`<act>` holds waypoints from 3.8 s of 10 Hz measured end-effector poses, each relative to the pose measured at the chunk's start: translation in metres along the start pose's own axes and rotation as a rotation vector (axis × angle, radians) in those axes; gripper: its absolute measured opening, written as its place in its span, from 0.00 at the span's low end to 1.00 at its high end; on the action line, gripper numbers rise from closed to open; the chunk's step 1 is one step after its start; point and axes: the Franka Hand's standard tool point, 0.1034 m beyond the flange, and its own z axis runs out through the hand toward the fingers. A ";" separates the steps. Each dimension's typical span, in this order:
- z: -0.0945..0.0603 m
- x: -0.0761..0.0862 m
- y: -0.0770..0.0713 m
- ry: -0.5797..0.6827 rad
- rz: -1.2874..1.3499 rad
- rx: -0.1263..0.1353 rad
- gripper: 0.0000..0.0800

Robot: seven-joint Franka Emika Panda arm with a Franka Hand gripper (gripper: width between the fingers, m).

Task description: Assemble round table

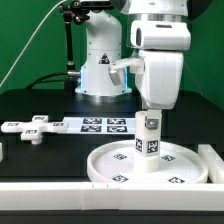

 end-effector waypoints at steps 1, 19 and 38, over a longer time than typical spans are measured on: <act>0.000 0.000 0.000 0.000 0.001 0.000 0.51; 0.001 -0.003 0.003 0.054 1.728 0.074 0.51; 0.004 -0.005 0.000 0.074 3.379 0.440 0.51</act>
Offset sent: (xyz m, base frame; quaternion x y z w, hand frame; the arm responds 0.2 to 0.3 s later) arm -0.0025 0.0089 -0.0061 0.0146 -0.0124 0.3092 0.9508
